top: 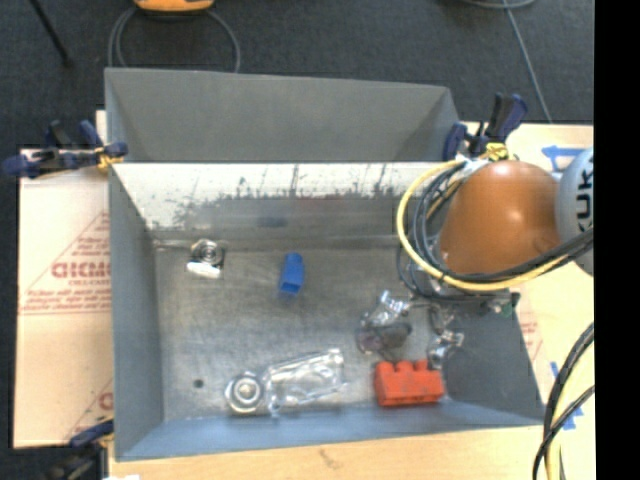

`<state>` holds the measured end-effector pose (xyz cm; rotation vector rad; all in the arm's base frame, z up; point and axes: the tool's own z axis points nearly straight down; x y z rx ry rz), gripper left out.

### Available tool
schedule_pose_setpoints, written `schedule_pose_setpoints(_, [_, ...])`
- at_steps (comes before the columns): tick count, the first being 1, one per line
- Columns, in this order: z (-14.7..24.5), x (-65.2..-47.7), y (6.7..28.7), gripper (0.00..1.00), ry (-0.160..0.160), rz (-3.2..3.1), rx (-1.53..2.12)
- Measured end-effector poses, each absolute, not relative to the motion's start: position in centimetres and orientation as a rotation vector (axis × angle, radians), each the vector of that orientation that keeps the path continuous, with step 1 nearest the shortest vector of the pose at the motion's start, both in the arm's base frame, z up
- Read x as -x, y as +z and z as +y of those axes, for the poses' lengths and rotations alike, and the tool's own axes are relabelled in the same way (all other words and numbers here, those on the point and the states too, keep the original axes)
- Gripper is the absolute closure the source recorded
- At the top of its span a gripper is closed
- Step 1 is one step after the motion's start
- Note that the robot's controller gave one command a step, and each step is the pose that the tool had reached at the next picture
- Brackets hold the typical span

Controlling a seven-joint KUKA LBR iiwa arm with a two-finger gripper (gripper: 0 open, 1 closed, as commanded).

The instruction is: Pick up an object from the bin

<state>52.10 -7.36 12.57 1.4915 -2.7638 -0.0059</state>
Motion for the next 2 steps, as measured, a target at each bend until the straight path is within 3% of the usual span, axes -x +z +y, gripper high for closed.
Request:
schedule_pose_setpoints(1, [-6.44,-57.0,7.28,0.0,0.004,-2.442,-1.985])
schedule_pose_setpoints(2, [-6.54,-57.18,7.52,1.0,0.01,-2.45,-1.98])
